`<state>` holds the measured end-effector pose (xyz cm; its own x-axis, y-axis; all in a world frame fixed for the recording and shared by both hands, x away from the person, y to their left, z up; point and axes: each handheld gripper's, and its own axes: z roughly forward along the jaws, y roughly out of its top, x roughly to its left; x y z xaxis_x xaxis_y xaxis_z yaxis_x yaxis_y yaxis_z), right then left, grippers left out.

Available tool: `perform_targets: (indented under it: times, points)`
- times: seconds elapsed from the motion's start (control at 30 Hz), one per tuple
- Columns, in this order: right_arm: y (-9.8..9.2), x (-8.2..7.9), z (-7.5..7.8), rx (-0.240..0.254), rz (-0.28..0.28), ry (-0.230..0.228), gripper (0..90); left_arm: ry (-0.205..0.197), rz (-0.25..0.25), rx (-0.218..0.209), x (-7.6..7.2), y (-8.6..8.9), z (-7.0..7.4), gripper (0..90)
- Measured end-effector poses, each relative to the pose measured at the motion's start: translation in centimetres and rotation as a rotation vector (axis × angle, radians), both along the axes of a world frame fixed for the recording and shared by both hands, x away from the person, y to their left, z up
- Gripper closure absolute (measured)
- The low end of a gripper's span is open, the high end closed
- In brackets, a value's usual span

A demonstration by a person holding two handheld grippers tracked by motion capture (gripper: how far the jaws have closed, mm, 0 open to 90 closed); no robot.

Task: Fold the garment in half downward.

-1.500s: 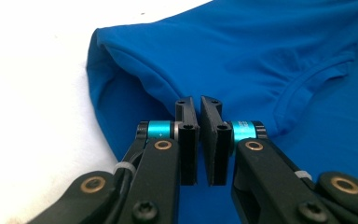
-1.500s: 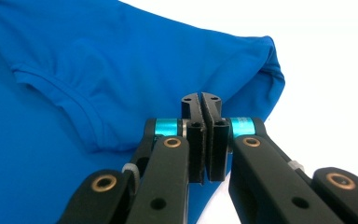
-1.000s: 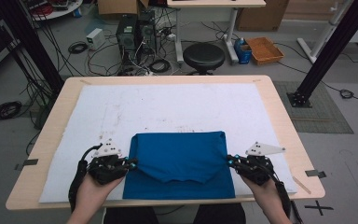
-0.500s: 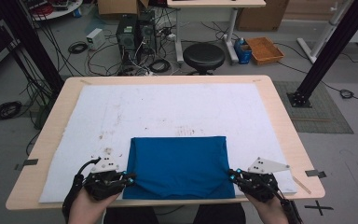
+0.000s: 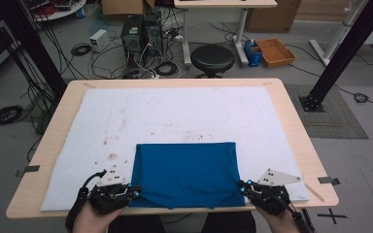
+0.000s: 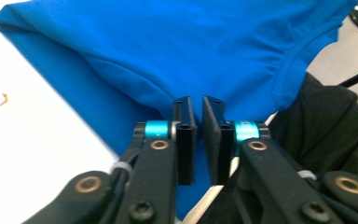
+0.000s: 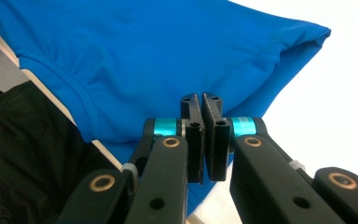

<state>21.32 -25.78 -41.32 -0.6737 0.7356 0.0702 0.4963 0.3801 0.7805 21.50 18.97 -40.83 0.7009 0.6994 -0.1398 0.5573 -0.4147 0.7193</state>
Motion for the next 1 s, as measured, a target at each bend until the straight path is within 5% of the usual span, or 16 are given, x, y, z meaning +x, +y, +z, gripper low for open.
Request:
perform_targets:
  times: [0.13,0.4,0.73,1.0]
  points:
    - [-0.4,0.2,0.2,0.012,-0.02,-0.014,81.2,-0.002,0.024,-0.012,0.2,0.4,0.1,66.8]
    - [-0.8,3.0,0.8,0.038,-0.077,-0.034,69.2,-0.089,0.069,-0.024,2.8,1.0,0.9,48.0]
    - [-0.6,8.2,1.5,0.083,-0.161,-0.061,54.7,-0.231,0.045,-0.041,7.9,0.1,1.8,42.6]
    - [-0.5,11.8,1.1,0.083,-0.213,-0.06,54.6,-0.231,0.151,-0.026,12.0,0.0,0.5,42.6]
